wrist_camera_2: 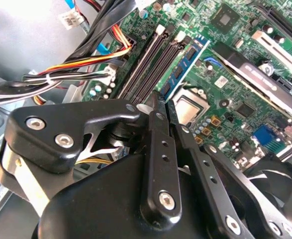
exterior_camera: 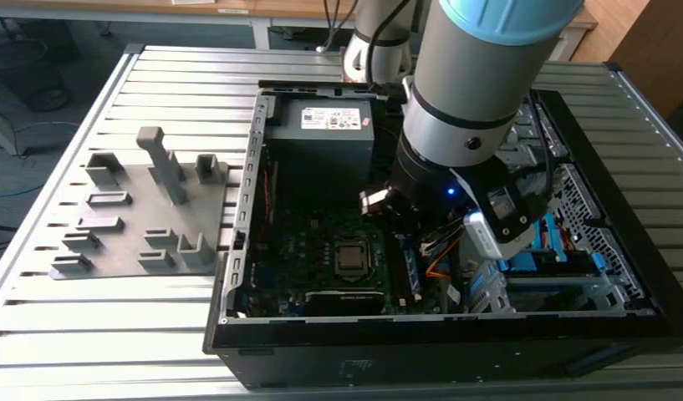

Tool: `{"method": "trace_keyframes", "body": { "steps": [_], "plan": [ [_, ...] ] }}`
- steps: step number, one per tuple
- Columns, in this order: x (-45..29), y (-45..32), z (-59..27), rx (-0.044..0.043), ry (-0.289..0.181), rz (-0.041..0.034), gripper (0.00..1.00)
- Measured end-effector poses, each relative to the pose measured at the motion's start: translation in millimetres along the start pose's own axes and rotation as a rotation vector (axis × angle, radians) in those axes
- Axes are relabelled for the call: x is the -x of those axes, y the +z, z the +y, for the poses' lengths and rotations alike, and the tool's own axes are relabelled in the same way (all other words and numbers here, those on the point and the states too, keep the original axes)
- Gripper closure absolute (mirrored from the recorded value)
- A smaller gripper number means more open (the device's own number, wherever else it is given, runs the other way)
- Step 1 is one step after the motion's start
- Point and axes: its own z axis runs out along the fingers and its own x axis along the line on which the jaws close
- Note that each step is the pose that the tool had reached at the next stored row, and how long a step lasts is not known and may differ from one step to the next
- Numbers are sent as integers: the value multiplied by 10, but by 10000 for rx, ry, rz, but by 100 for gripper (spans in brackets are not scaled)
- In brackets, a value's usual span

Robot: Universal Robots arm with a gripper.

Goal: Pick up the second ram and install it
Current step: 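Insert the second ram into the second slot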

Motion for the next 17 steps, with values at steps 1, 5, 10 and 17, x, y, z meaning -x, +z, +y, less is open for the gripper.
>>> {"method": "trace_keyframes", "body": {
  "steps": [1, 5, 10, 17],
  "plan": [
    [0, 3, 0, -2, 0, 1, 86],
    [0, 20, -1, 1, 0, 0, 86],
    [-1, 50, -2, -1, 1, 4, 86],
    [-1, 100, -1, 0, 8, 8, 86]
  ]
}}
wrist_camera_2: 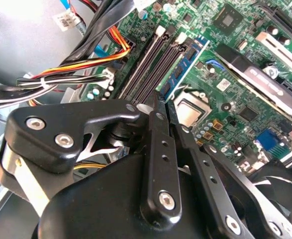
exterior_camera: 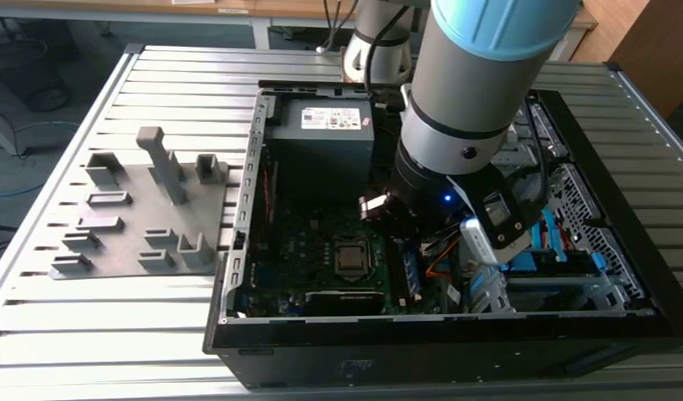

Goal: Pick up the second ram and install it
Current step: 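Insert the second ram into the second slot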

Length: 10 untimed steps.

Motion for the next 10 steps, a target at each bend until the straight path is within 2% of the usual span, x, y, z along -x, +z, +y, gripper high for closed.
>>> {"method": "trace_keyframes", "body": {
  "steps": [5, 10],
  "plan": [
    [0, 32, 10, -3, 284, -11, 86],
    [1, 61, 9, -5, 339, -14, 86]
  ]
}}
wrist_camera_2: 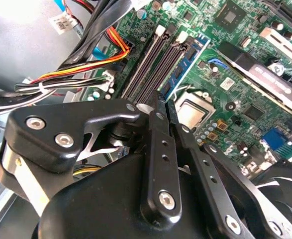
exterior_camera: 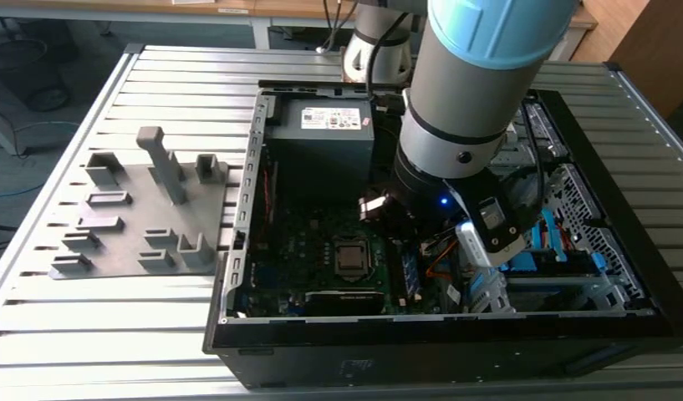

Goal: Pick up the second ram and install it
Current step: 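Insert the second ram into the second slot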

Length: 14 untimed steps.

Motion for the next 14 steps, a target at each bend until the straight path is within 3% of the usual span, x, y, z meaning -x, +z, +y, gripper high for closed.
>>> {"method": "trace_keyframes", "body": {
  "steps": [5, 14],
  "plan": [
    [1, 40, 3, -7, 421, -16, 86],
    [-2, 164, 51, -7, 505, -18, 86]
  ]
}}
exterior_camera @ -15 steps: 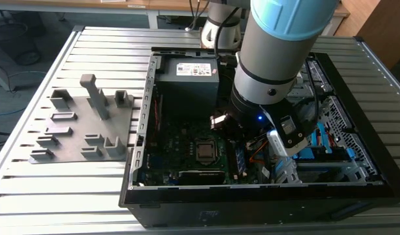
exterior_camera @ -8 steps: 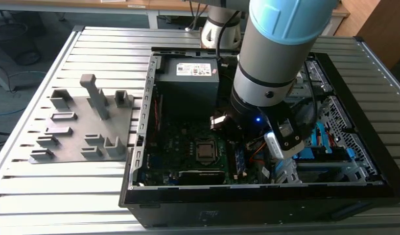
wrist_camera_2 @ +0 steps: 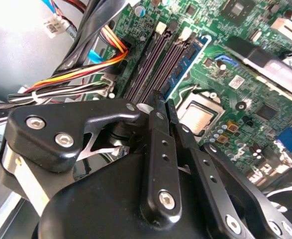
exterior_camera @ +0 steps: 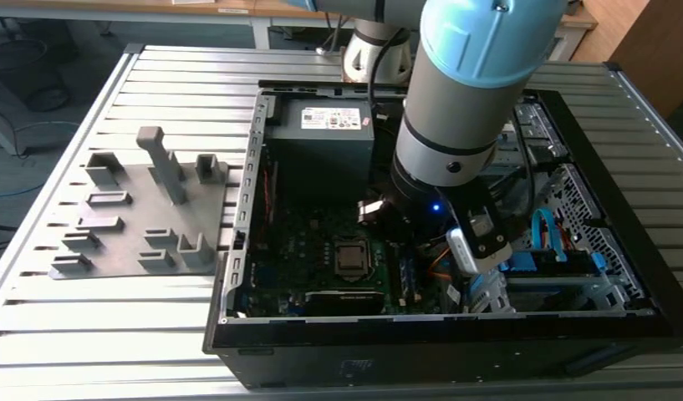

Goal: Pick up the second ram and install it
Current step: 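Insert the second ram into the second slot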

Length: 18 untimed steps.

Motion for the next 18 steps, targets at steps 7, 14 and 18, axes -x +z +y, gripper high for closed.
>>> {"method": "trace_keyframes", "body": {
  "steps": [7, 14, 18],
  "plan": [
    [-2, 67, 29, -65, 80, -6, 86],
    [-3, 113, 50, -119, 111, -11, 86],
    [-4, 153, 58, -135, 112, -12, 86]
  ]
}}
